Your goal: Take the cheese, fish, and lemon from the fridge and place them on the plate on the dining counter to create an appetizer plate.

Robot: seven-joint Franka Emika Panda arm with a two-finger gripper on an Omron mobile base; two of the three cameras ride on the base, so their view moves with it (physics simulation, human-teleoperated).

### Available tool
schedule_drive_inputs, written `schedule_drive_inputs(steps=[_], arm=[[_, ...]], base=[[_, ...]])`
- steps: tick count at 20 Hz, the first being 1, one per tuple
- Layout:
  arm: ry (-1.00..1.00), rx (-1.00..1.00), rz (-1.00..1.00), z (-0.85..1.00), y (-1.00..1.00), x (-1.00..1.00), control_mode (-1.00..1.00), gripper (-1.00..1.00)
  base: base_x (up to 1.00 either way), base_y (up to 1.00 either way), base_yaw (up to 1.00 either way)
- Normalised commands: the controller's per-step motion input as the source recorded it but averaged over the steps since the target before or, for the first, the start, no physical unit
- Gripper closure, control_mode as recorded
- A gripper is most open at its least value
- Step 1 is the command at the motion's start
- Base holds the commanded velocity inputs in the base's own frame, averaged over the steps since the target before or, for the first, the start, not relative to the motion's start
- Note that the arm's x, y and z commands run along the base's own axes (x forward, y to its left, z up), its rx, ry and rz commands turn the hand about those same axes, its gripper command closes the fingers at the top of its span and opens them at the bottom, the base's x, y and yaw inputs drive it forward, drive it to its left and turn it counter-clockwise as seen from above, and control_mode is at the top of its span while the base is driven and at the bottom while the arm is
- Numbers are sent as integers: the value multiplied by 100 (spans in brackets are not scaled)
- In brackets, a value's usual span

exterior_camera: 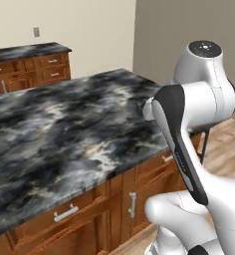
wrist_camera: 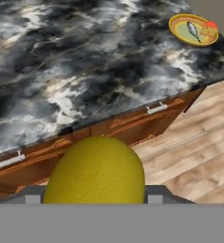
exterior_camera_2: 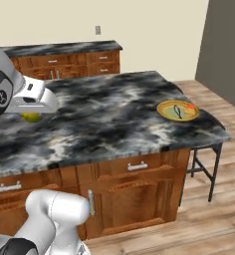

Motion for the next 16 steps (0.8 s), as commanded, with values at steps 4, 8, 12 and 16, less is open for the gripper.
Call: schedule_drive_inputs(steps=[4, 8, 12, 16], arm=[[0, 0, 0, 0, 0, 0, 100, 100], [0, 0, 0, 0, 0, 0, 100, 100], [0, 0, 0, 0, 0, 0, 100, 100], [0, 0, 0, 0, 0, 0, 100, 100]], base=[[73, -100, 34], [74, -100, 34], [80, -100, 32], [86, -100, 31]])
